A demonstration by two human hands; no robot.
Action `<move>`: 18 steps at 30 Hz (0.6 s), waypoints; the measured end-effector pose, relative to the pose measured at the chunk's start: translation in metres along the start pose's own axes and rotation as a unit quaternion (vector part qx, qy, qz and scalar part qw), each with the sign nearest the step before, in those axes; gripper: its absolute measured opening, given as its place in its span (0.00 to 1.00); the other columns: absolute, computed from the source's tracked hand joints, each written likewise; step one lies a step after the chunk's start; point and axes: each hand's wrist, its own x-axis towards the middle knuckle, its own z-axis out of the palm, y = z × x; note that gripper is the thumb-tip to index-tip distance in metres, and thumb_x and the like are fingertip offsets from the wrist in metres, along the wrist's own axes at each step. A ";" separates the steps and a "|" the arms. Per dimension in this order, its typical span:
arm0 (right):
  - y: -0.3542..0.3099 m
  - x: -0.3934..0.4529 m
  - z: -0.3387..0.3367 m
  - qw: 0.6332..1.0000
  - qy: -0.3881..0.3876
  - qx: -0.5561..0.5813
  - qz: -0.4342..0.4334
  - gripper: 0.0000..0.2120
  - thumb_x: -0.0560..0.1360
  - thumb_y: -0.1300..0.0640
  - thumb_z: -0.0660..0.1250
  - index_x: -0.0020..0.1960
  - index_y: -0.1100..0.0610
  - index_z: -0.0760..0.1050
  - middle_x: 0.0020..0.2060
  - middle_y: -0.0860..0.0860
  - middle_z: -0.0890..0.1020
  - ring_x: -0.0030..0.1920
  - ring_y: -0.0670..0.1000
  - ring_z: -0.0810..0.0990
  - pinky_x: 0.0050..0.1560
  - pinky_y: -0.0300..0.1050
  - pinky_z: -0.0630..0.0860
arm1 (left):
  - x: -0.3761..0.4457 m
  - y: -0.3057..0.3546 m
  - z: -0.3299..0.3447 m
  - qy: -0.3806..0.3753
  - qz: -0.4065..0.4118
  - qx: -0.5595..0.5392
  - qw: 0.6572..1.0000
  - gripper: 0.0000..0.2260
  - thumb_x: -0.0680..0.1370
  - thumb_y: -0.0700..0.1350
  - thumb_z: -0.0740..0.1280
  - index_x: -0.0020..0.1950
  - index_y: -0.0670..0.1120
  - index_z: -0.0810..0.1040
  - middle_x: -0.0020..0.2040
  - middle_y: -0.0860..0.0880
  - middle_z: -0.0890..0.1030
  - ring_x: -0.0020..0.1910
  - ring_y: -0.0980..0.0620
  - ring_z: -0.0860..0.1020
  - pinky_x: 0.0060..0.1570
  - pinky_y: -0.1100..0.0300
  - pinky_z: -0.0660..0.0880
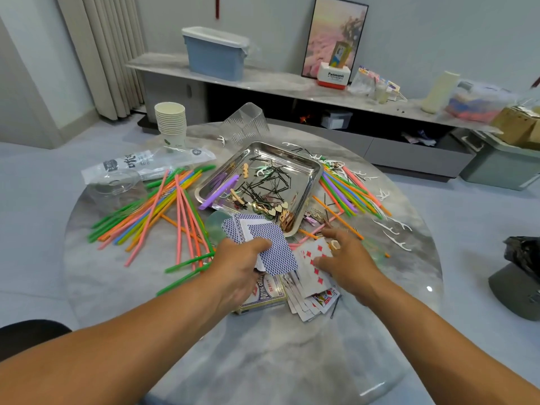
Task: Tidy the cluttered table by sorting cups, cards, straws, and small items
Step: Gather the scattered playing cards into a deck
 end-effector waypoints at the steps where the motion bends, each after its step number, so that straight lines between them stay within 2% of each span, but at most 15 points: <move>1: 0.000 -0.001 0.003 0.999 0.020 -0.029 -0.017 0.26 0.78 0.56 0.72 0.73 0.48 0.69 0.57 0.47 0.78 0.48 0.48 0.83 0.46 0.46 0.81 | -0.001 0.000 0.001 -0.003 0.005 0.003 1.000 0.17 0.75 0.28 0.69 0.64 0.37 0.77 0.54 0.38 0.84 0.49 0.40 0.83 0.43 0.49 0.81; 3: -0.002 -0.002 0.006 0.993 0.083 -0.036 -0.071 0.21 0.81 0.49 0.68 0.72 0.49 0.71 0.61 0.47 0.80 0.57 0.49 0.81 0.56 0.49 0.79 | -0.002 -0.001 0.002 -0.017 0.014 0.011 1.000 0.17 0.74 0.27 0.70 0.62 0.38 0.78 0.54 0.39 0.84 0.49 0.40 0.84 0.43 0.49 0.82; 4: -0.005 -0.003 0.007 0.993 0.086 0.013 -0.085 0.18 0.81 0.46 0.66 0.69 0.49 0.75 0.59 0.46 0.82 0.56 0.48 0.81 0.57 0.50 0.79 | -0.003 -0.002 0.002 -0.026 0.018 0.017 0.999 0.17 0.74 0.27 0.70 0.61 0.38 0.78 0.54 0.39 0.85 0.49 0.40 0.84 0.44 0.49 0.82; 6: -0.014 -0.008 0.008 0.986 -0.004 0.149 -0.072 0.13 0.80 0.45 0.68 0.59 0.49 0.81 0.51 0.46 0.86 0.49 0.46 0.84 0.53 0.50 0.81 | -0.005 -0.005 0.002 -0.049 0.024 0.031 0.998 0.16 0.74 0.27 0.71 0.59 0.39 0.80 0.53 0.40 0.85 0.50 0.41 0.85 0.47 0.47 0.82; 7: -0.018 -0.012 0.009 0.980 -0.055 0.182 -0.061 0.12 0.77 0.45 0.71 0.55 0.51 0.83 0.47 0.48 0.87 0.46 0.47 0.85 0.49 0.49 0.80 | -0.006 -0.006 0.003 -0.058 0.026 0.035 0.997 0.15 0.74 0.28 0.71 0.58 0.39 0.80 0.53 0.40 0.85 0.50 0.41 0.85 0.49 0.46 0.82; 9: -0.019 -0.014 0.012 0.975 -0.101 0.192 -0.047 0.12 0.74 0.49 0.76 0.52 0.55 0.83 0.44 0.50 0.87 0.41 0.47 0.85 0.42 0.45 0.79 | -0.007 -0.007 0.003 -0.061 0.025 0.030 0.997 0.13 0.74 0.30 0.72 0.57 0.39 0.80 0.52 0.40 0.86 0.48 0.41 0.85 0.49 0.45 0.82; 13: -0.019 -0.010 0.008 0.972 -0.094 0.217 -0.005 0.06 0.76 0.57 0.74 0.51 0.58 0.80 0.42 0.52 0.88 0.41 0.49 0.87 0.39 0.42 0.81 | -0.007 -0.004 0.002 -0.056 0.011 0.002 0.998 0.12 0.77 0.33 0.71 0.60 0.39 0.79 0.50 0.41 0.86 0.42 0.45 0.86 0.37 0.50 0.84; 15: -0.021 -0.010 0.005 0.970 -0.088 0.225 -0.001 0.03 0.78 0.58 0.73 0.49 0.56 0.79 0.42 0.51 0.88 0.40 0.47 0.86 0.37 0.40 0.80 | -0.007 -0.003 0.002 -0.049 0.012 0.007 0.999 0.15 0.77 0.32 0.69 0.63 0.40 0.78 0.53 0.41 0.85 0.44 0.45 0.85 0.37 0.51 0.83; 17: -0.022 -0.011 0.005 0.973 -0.042 0.225 -0.013 0.02 0.79 0.58 0.71 0.50 0.56 0.78 0.44 0.52 0.86 0.40 0.47 0.85 0.36 0.42 0.81 | -0.006 -0.002 0.002 -0.037 0.013 0.010 0.999 0.16 0.78 0.32 0.68 0.65 0.40 0.77 0.56 0.41 0.84 0.46 0.45 0.84 0.39 0.51 0.82; 18: -0.022 -0.011 0.005 0.979 0.000 0.200 -0.040 0.02 0.79 0.59 0.70 0.50 0.56 0.77 0.44 0.53 0.85 0.41 0.49 0.85 0.37 0.47 0.82 | -0.006 -0.002 0.002 -0.030 0.015 0.015 0.999 0.16 0.78 0.31 0.68 0.65 0.40 0.77 0.57 0.41 0.84 0.47 0.45 0.84 0.37 0.53 0.82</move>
